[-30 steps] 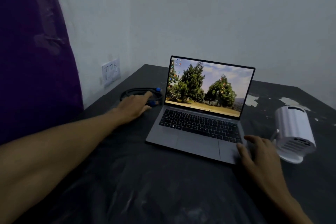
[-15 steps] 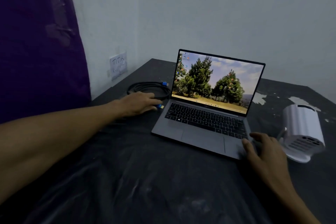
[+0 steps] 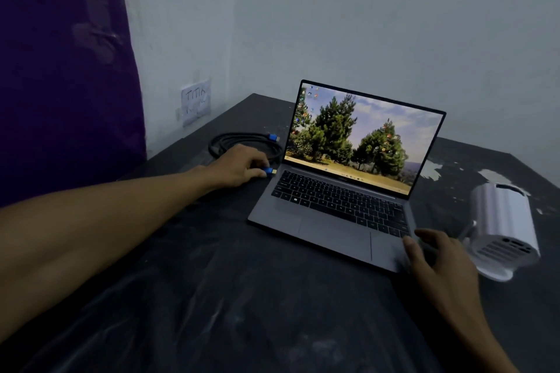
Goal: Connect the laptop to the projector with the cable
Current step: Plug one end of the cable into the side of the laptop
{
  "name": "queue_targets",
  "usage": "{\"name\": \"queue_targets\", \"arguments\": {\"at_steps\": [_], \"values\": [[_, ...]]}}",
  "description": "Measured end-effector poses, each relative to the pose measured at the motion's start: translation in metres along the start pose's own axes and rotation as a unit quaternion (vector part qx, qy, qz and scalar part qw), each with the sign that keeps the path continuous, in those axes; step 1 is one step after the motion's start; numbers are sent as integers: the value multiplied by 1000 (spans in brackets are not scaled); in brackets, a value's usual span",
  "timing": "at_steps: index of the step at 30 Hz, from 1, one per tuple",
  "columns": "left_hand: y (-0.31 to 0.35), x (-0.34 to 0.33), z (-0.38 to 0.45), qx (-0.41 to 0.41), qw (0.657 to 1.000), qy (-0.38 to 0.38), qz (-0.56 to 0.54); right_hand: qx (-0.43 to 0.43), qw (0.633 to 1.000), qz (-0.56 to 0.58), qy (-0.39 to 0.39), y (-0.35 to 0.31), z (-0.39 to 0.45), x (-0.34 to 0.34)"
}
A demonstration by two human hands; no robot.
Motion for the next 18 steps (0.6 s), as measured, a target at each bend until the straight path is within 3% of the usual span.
{"name": "queue_targets", "arguments": {"at_steps": [10, 18], "values": [[-16, 2, 13, 135, 987, -10, -83, -10, 1000, 9, -5, 6, 3, -6], [-17, 1, 19, 142, 986, -48, -75, -20, 999, 26, -9, 3, 2, -3]]}}
Point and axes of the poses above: each hand's wrist, its own z-axis towards the middle knuckle, its own x-axis out of the back of the hand, y = z × x, the point moved 5 cm from there along z, towards the middle knuckle, and after that the axes turned 15 degrees about -z, right-handed, at the moved point
